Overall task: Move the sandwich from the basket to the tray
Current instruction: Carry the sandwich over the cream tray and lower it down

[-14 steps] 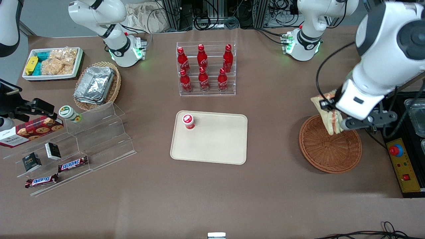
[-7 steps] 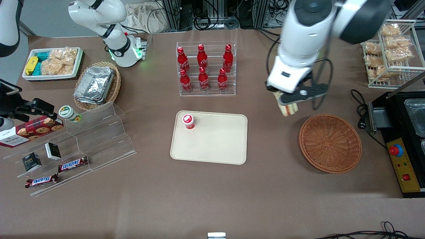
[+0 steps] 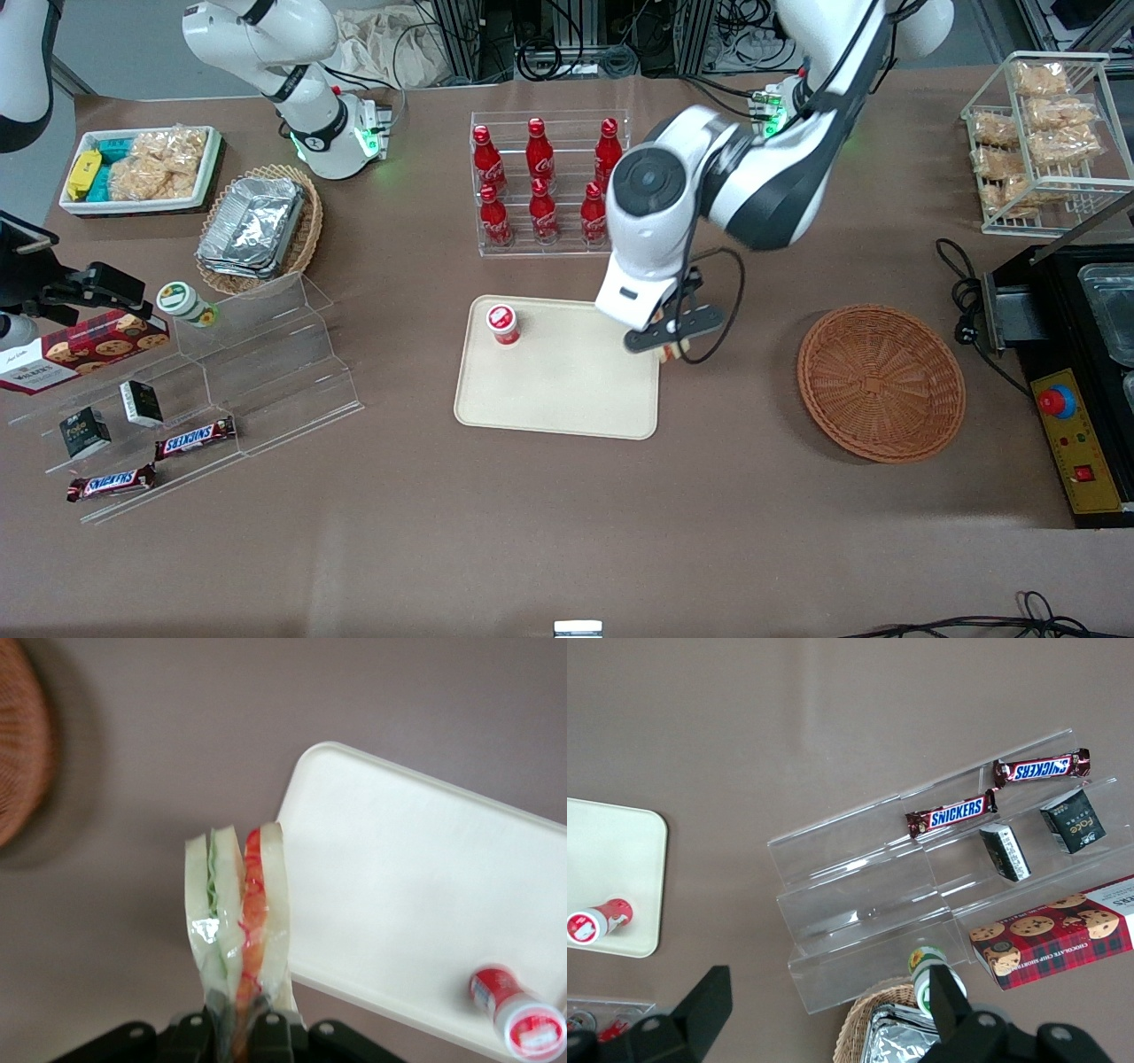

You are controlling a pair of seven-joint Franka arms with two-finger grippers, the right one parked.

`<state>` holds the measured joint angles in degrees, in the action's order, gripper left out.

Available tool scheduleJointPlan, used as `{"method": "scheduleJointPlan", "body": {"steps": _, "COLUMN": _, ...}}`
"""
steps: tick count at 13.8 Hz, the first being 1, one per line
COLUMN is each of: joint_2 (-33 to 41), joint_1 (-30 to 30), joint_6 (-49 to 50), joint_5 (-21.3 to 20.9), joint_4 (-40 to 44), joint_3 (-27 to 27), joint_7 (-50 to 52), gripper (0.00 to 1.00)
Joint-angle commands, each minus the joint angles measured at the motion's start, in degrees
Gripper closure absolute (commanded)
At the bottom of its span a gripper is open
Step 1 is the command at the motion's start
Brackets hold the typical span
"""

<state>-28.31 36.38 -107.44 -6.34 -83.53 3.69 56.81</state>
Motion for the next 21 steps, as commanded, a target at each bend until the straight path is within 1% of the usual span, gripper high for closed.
{"method": "scheduleJointPlan", "body": {"steps": 1, "joint_2": -6.3, "joint_1": 1.6, "joint_6": -5.7, "joint_5": -0.8, "joint_4": 1.5, "joint_3": -0.8, "joint_7": 3.0, "gripper": 0.96}}
{"method": "scheduleJointPlan", "body": {"steps": 4, "joint_2": -11.1, "joint_1": 1.6, "joint_6": -10.8, "joint_5": -0.5, "joint_4": 1.4, "joint_3": -0.7, "joint_7": 3.3, "gripper": 0.96}}
{"method": "scheduleJointPlan", "body": {"steps": 7, "joint_2": -14.2, "joint_1": 1.7, "joint_6": -13.8, "joint_5": -0.5, "joint_4": 1.4, "joint_3": -0.7, "joint_7": 3.3, "gripper": 0.96}}
{"method": "scheduleJointPlan", "body": {"steps": 8, "joint_2": -14.9, "joint_1": 1.7, "joint_6": -14.1, "joint_5": -0.6, "joint_4": 1.4, "joint_3": -0.7, "joint_7": 3.3, "gripper": 0.94}}
{"method": "scheduleJointPlan", "body": {"steps": 10, "joint_2": -15.7, "joint_1": 1.7, "joint_6": -15.1, "joint_5": -0.5, "joint_4": 1.4, "joint_3": -0.7, "joint_7": 3.2, "gripper": 0.83}}
{"method": "scheduleJointPlan", "body": {"steps": 11, "joint_2": -16.2, "joint_1": 1.7, "joint_6": -15.2, "joint_5": -0.5, "joint_4": 1.4, "joint_3": -0.7, "joint_7": 3.2, "gripper": 0.76}}
{"method": "scheduleJointPlan", "body": {"steps": 12, "joint_2": -16.3, "joint_1": 1.7, "joint_6": -15.3, "joint_5": -0.5, "joint_4": 1.4, "joint_3": -0.7, "joint_7": 3.2, "gripper": 0.67}}
{"method": "scheduleJointPlan", "body": {"steps": 13, "joint_2": -16.3, "joint_1": 1.7, "joint_6": -15.3, "joint_5": -0.2, "joint_4": 1.4, "joint_3": -0.7, "joint_7": 3.2, "gripper": 0.54}}
{"method": "scheduleJointPlan", "body": {"steps": 14, "joint_2": -16.0, "joint_1": 1.6, "joint_6": -15.3, "joint_5": 0.0, "joint_4": 1.4, "joint_3": -0.7, "joint_7": 3.3, "gripper": 0.38}}
{"method": "scheduleJointPlan", "body": {"steps": 15, "joint_2": -15.5, "joint_1": 1.6, "joint_6": -15.1, "joint_5": 0.1, "joint_4": 1.5, "joint_3": -0.7, "joint_7": 3.7, "gripper": 0.17}}
{"method": "scheduleJointPlan", "body": {"steps": 16, "joint_2": -14.3, "joint_1": 1.6, "joint_6": -14.8, "joint_5": 0.3, "joint_4": 1.7, "joint_3": -0.7, "joint_7": 4.6, "gripper": 0.00}}
{"method": "scheduleJointPlan", "body": {"steps": 18, "joint_2": -9.0, "joint_1": 1.2, "joint_6": -13.2, "joint_5": 0.3, "joint_4": 1.3, "joint_3": -0.8, "joint_7": 10.0, "gripper": 0.00}}
{"method": "scheduleJointPlan", "body": {"steps": 21, "joint_2": 0.1, "joint_1": 0.4, "joint_6": -6.4, "joint_5": 0.4, "joint_4": 1.3, "joint_3": -1.1, "joint_7": 12.4, "gripper": 0.00}}
